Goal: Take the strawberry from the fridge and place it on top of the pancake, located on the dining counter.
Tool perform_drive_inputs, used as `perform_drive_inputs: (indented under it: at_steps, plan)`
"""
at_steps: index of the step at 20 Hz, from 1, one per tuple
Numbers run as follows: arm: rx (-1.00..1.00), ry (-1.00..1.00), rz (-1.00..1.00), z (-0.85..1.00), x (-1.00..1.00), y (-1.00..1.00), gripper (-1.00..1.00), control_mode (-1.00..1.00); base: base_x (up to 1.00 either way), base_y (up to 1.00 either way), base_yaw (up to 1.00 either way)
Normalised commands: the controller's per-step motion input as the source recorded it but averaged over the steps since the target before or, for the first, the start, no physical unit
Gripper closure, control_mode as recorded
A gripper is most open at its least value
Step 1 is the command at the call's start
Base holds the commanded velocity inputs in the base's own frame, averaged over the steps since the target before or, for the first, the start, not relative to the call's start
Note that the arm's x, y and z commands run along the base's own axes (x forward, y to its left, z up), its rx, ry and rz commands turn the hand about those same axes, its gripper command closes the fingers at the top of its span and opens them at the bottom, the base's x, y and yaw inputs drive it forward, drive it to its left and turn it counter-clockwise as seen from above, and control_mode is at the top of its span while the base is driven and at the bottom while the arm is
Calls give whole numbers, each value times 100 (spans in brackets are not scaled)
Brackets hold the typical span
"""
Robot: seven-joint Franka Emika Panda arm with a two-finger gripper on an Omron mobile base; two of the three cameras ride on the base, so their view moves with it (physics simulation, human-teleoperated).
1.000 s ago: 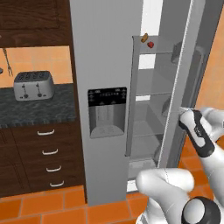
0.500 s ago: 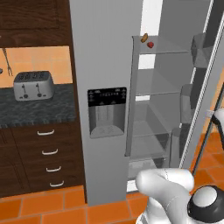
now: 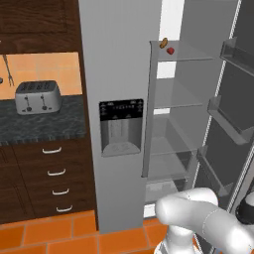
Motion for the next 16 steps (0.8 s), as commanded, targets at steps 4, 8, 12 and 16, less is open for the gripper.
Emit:
perform_drive_inputs:
  at_steps: [4, 8, 12, 16]
  plan:
    - [4, -52, -17, 28, -92, -8, 100, -100, 0, 0, 0]
    - [0, -65, 0, 46, -100, 84, 100, -100, 0, 0, 0]
    - [-23, -20, 0, 83, -61, 100, 100, -100, 0, 0, 0]
    - [-30, 17, 0, 100, -16, 100, 100, -100, 0, 0, 0]
